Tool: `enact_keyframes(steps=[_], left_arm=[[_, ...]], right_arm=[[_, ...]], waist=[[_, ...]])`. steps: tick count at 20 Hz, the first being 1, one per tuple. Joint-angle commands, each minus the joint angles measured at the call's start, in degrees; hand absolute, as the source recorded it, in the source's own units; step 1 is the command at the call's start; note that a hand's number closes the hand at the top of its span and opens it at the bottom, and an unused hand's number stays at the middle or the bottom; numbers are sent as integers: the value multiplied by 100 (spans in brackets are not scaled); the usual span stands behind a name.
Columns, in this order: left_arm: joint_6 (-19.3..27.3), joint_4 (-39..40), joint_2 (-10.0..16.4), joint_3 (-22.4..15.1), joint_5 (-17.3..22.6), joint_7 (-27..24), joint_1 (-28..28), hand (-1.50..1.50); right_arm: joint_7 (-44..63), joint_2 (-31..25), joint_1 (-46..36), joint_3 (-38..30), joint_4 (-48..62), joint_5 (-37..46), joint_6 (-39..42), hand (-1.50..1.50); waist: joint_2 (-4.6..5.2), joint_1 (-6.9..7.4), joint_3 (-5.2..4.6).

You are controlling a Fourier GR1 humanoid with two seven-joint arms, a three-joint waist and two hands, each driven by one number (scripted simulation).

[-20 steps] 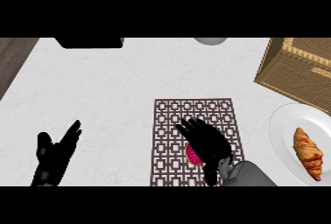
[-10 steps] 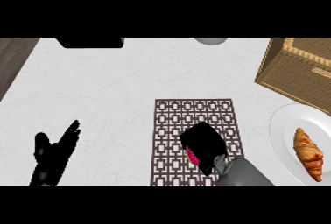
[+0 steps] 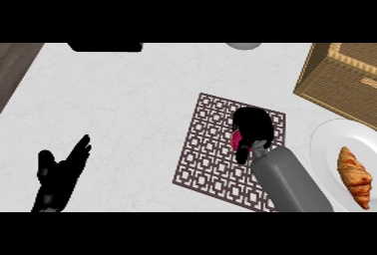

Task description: Pick the cupcake from the placemat and place it in the basket

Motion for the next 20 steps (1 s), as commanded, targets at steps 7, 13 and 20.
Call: enact_keyframes(steps=[7, 13, 20], left_arm=[[-16, 342, -112, -138, -90, 240, -113, 0], [38, 337, -96, -93, -142, 124, 69, 0], [102, 485, -265, -139, -203, 198, -186, 0]], right_arm=[[1477, 500, -1779, -1556, 1448, 321, -2077, 150], [1293, 466, -2436, -2305, 145, -20, -3875, 150], [1903, -177, -3783, -2844, 963, 409, -4042, 150]], waist=[[37, 111, -39], [-43, -18, -42], [-17, 4, -52]])
